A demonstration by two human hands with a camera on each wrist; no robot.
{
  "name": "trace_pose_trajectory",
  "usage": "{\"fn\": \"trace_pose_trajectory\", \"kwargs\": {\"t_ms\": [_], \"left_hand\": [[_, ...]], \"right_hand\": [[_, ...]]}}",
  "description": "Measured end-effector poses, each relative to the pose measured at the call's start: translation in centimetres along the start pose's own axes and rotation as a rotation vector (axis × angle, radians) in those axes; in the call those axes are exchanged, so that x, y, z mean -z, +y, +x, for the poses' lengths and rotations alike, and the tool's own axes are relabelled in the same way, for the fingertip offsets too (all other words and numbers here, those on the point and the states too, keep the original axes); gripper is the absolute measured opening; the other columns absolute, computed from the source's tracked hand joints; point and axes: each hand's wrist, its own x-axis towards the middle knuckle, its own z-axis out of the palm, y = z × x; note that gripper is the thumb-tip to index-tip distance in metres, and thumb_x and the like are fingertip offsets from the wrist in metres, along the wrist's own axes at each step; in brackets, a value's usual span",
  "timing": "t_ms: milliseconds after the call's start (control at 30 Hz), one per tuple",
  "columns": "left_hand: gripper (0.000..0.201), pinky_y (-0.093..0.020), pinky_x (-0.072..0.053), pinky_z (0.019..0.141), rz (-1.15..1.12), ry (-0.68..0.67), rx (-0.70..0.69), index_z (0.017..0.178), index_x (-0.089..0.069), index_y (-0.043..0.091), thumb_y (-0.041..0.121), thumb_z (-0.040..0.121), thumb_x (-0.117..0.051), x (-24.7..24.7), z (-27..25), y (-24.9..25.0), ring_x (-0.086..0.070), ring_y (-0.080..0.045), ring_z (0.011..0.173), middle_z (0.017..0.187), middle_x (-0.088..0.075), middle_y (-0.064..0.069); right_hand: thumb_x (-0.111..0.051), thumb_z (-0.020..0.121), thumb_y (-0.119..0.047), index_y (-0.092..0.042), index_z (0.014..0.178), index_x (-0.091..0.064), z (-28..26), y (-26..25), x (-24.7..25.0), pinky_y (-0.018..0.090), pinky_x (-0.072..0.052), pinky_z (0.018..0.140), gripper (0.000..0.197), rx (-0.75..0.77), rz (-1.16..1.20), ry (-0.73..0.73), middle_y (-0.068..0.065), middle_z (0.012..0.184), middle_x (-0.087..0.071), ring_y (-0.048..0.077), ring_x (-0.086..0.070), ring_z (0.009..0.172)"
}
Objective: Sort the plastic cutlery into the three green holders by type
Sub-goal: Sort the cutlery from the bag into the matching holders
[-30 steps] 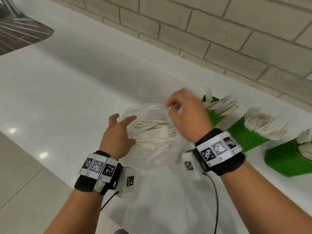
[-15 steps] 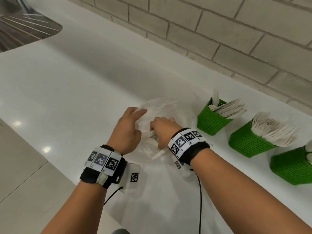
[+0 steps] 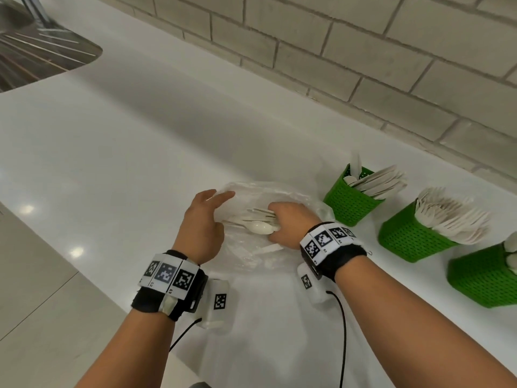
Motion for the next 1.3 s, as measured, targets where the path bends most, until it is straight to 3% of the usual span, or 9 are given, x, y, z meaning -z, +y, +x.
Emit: {"fn": "trace_pose_trajectory", "kwargs": {"t_ms": [133, 200, 367, 500, 667, 833, 1033, 1167, 1300], "left_hand": [[0.074, -0.013, -0.031, 0.103, -0.097, 0.014, -0.051, 0.136, -0.053, 0.02, -0.018, 0.073, -0.049, 0.1, 0.0, 0.8, -0.048, -0.015, 0.126, 0.135, -0.053, -0.005], [0.075, -0.003, -0.028, 0.101, -0.172, -0.013, -0.096, 0.136, -0.053, 0.02, -0.019, 0.072, -0.05, -0.1, 0.1, 1.7, -0.046, -0.003, 0.124, 0.135, -0.053, 0.002], [0.076, -0.016, -0.039, 0.103, -0.263, 0.01, -0.143, 0.132, -0.057, 0.023, -0.021, 0.07, -0.05, 0.3, 0.6, 2.3, -0.046, 0.012, 0.118, 0.13, -0.055, 0.008], [0.073, -0.043, -0.053, 0.094, -0.276, 0.078, -0.142, 0.13, -0.059, 0.022, -0.02, 0.07, -0.047, 1.3, 0.9, 1.0, -0.054, -0.003, 0.118, 0.125, -0.052, 0.025], [0.075, -0.02, -0.055, 0.081, -0.323, 0.012, -0.205, 0.131, -0.057, 0.021, -0.023, 0.073, -0.041, 0.5, 0.6, 2.0, -0.059, -0.017, 0.113, 0.126, -0.054, 0.018], [0.076, -0.015, -0.053, 0.078, -0.33, -0.007, -0.207, 0.131, -0.058, 0.022, -0.024, 0.073, -0.04, 0.4, 0.2, 1.7, -0.059, -0.014, 0.111, 0.124, -0.056, 0.012], [0.075, -0.01, -0.05, 0.074, -0.302, 0.045, -0.227, 0.13, -0.059, 0.019, -0.025, 0.073, -0.038, 0.3, 0.5, 2.1, -0.059, -0.009, 0.108, 0.124, -0.058, 0.006], [0.077, -0.022, -0.053, 0.088, -0.166, 0.058, -0.235, 0.13, -0.059, 0.019, -0.025, 0.07, -0.037, 0.2, 0.5, 1.5, -0.057, -0.011, 0.106, 0.117, -0.061, -0.002], [0.08, -0.029, -0.052, 0.085, -0.026, 0.066, -0.198, 0.129, -0.06, 0.022, -0.024, 0.067, -0.039, 0.5, 0.7, 0.6, -0.059, -0.018, 0.094, 0.106, -0.061, 0.0]], "right_hand": [[-0.062, 0.078, -0.041, -0.025, 0.11, -0.064, -0.1, -0.6, 1.3, 0.033, -0.05, 0.082, 0.036, -0.043, 0.395, -0.16, -0.004, 0.101, -0.065, 0.015, -0.061, 0.09], [-0.062, 0.074, -0.052, -0.028, 0.103, -0.064, 0.1, -1.6, 1.4, 0.034, -0.05, 0.079, 0.038, -0.04, 0.385, -0.182, -0.005, 0.095, -0.066, 0.014, -0.062, 0.086], [-0.072, 0.071, -0.02, -0.02, 0.073, -0.058, 0.2, -1.9, 0.6, 0.031, -0.047, 0.064, 0.015, 0.01, 0.066, -0.041, 0.003, 0.075, -0.063, 0.024, -0.061, 0.071], [-0.068, 0.074, -0.018, -0.017, 0.078, -0.06, -0.2, -0.7, 1.6, 0.03, -0.046, 0.07, 0.01, 0.003, -0.074, -0.016, -0.002, 0.078, -0.058, 0.021, -0.059, 0.072], [-0.057, 0.081, -0.012, -0.023, 0.092, -0.06, -0.2, -1.0, 0.9, 0.044, -0.029, 0.103, 0.016, 0.031, -0.326, -0.065, -0.003, 0.092, -0.055, 0.02, -0.054, 0.09], [-0.064, 0.082, -0.021, -0.014, 0.113, -0.051, -0.6, 0.0, 0.7, 0.037, -0.04, 0.087, 0.035, 0.022, -0.249, 0.012, 0.005, 0.11, -0.053, 0.027, -0.057, 0.096], [-0.062, 0.083, -0.022, -0.012, 0.093, -0.057, -1.0, -0.3, 0.7, 0.031, -0.045, 0.073, 0.015, -0.03, -0.305, -0.077, 0.004, 0.083, -0.055, 0.025, -0.054, 0.074], [-0.062, 0.087, -0.027, -0.018, 0.082, -0.056, -1.7, 0.0, 1.5, 0.031, -0.047, 0.068, 0.012, 0.05, -0.021, -0.036, -0.001, 0.076, -0.056, 0.021, -0.058, 0.074], [-0.065, 0.089, -0.034, -0.022, 0.085, -0.058, -3.7, 0.2, 4.1, 0.024, -0.043, 0.059, 0.015, 0.117, 0.365, 0.179, -0.01, 0.07, -0.055, 0.007, -0.052, 0.062]]}}
